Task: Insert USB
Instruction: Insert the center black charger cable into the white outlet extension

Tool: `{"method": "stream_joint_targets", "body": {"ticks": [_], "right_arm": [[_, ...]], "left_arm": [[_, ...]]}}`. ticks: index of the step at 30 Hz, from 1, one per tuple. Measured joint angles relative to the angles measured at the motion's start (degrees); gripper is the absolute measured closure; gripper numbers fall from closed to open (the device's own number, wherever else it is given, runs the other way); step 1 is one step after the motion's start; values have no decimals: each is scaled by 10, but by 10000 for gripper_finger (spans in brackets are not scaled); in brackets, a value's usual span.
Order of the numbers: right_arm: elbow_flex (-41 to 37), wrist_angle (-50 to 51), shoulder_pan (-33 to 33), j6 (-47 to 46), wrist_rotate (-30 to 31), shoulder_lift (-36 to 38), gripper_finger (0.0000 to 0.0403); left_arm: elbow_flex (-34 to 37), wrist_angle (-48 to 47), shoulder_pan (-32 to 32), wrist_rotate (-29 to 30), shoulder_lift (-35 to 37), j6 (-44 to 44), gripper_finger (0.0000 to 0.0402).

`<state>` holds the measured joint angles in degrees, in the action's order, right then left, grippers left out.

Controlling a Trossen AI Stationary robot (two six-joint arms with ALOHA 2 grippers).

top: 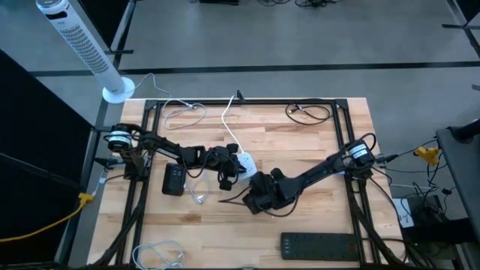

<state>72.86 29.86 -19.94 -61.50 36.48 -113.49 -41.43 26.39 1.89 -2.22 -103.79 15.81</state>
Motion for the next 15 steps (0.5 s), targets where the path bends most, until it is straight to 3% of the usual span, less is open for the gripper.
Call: {"method": "stream_joint_targets", "body": {"ticks": [10,15], "right_arm": [[-3,-2,-3,7,12,-1,273],[-5,-19,-4,21,12,-30,257]], "left_arm": [[0,0,0,0,0,0,378],[0,0,0,0,0,0,378]]}}
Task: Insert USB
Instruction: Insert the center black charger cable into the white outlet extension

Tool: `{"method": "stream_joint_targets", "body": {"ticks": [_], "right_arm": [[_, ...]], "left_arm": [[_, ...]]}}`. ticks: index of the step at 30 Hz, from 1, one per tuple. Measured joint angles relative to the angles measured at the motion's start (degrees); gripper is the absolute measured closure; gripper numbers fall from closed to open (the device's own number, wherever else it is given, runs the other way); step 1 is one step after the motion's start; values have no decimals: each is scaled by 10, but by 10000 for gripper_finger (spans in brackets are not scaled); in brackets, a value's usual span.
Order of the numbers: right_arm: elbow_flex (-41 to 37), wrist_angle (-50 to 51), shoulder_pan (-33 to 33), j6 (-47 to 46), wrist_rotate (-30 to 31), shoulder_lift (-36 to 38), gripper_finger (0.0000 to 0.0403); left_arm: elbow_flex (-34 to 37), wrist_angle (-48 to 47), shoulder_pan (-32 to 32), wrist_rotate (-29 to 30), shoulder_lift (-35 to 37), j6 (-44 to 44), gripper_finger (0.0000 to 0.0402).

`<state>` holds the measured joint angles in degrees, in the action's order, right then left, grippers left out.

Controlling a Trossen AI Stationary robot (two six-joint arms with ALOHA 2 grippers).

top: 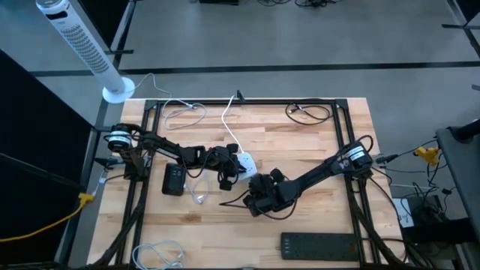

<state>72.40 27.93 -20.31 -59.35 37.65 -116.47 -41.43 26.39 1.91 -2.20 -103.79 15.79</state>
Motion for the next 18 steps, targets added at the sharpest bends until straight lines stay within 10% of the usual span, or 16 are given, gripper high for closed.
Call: {"method": "stream_joint_targets", "body": {"ticks": [8,18], "right_arm": [[28,2,-18,23,84,-32,252],[33,7,-29,17,121,-36,356]], "left_arm": [[0,0,0,0,0,0,378],[0,0,0,0,0,0,378]]}}
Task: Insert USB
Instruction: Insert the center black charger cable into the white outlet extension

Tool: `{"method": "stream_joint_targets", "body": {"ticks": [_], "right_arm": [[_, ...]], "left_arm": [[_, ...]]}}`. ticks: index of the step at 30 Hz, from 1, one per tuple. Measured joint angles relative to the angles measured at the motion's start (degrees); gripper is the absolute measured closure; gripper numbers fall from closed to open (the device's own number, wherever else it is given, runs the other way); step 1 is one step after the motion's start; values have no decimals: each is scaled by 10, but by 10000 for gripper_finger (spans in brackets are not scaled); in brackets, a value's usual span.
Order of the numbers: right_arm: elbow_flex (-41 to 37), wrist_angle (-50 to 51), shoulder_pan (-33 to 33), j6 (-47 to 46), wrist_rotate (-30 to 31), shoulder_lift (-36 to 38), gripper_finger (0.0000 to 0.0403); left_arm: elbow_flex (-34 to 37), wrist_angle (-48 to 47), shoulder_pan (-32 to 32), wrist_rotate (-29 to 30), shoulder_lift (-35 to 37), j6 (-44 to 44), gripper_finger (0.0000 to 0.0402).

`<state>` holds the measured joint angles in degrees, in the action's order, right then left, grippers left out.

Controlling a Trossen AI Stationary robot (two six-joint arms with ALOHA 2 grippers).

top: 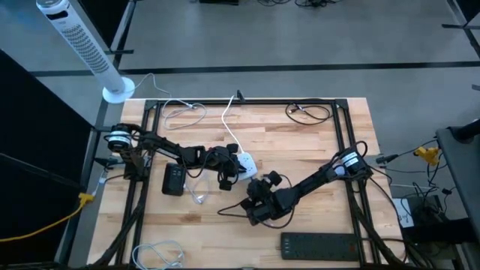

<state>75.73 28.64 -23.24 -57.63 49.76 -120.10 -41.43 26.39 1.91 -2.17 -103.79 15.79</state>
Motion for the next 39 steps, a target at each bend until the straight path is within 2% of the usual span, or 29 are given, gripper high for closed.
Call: {"method": "stream_joint_targets", "body": {"ticks": [4,8,11,16,19,21,25,34,39], "right_arm": [[0,3,0,1,6,-7,389],[0,13,-1,-16,6,-8,388],[0,15,-2,-15,-4,-7,361],[-1,17,-1,-31,-23,-10,288],[-1,17,-1,-46,-10,-13,255],[-1,16,-1,-48,8,-13,248],[-4,15,0,-53,12,-13,269],[-13,1,-2,-74,44,-24,385],[-13,-9,-2,-86,58,-34,390]], "left_arm": [[0,0,0,0,0,0,378],[0,0,0,0,0,0,378],[0,0,0,0,0,0,378],[0,0,0,0,0,0,378],[0,0,0,0,0,0,378],[0,0,0,0,0,0,378],[0,0,0,0,0,0,378],[0,0,0,1,0,0,378],[0,0,0,1,0,0,378]]}}
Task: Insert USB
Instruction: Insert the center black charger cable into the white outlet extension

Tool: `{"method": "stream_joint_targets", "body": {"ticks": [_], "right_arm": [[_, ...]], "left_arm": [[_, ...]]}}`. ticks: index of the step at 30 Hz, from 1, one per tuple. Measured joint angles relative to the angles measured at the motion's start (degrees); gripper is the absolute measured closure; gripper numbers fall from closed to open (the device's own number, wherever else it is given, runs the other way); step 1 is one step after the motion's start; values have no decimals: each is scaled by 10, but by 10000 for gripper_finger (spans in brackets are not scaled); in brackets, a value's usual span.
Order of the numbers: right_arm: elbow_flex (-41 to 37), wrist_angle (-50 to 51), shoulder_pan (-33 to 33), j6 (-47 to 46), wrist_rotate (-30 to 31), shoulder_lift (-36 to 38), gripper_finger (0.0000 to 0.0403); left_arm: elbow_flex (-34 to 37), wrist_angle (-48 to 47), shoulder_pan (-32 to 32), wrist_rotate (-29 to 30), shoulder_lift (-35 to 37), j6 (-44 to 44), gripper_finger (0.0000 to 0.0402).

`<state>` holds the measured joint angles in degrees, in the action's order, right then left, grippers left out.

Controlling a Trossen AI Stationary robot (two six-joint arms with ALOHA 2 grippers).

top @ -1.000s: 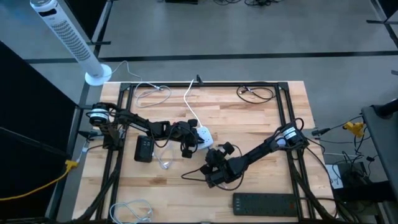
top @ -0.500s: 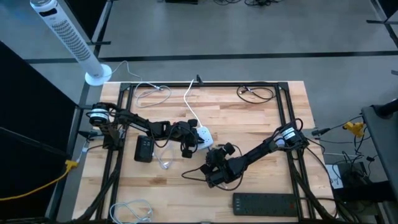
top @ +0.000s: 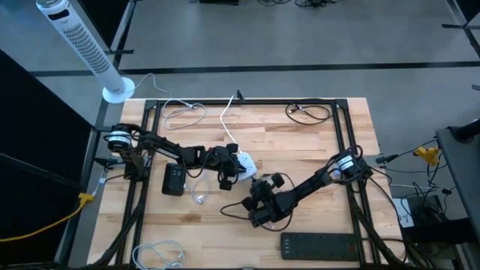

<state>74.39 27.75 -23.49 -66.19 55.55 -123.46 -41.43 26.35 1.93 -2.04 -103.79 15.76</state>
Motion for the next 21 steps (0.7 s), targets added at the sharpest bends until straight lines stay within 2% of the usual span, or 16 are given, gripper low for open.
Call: {"method": "stream_joint_targets", "body": {"ticks": [21], "right_arm": [[0,-1,14,69,-19,23,391]], "left_arm": [[10,5,0,-20,1,2,378]]}}
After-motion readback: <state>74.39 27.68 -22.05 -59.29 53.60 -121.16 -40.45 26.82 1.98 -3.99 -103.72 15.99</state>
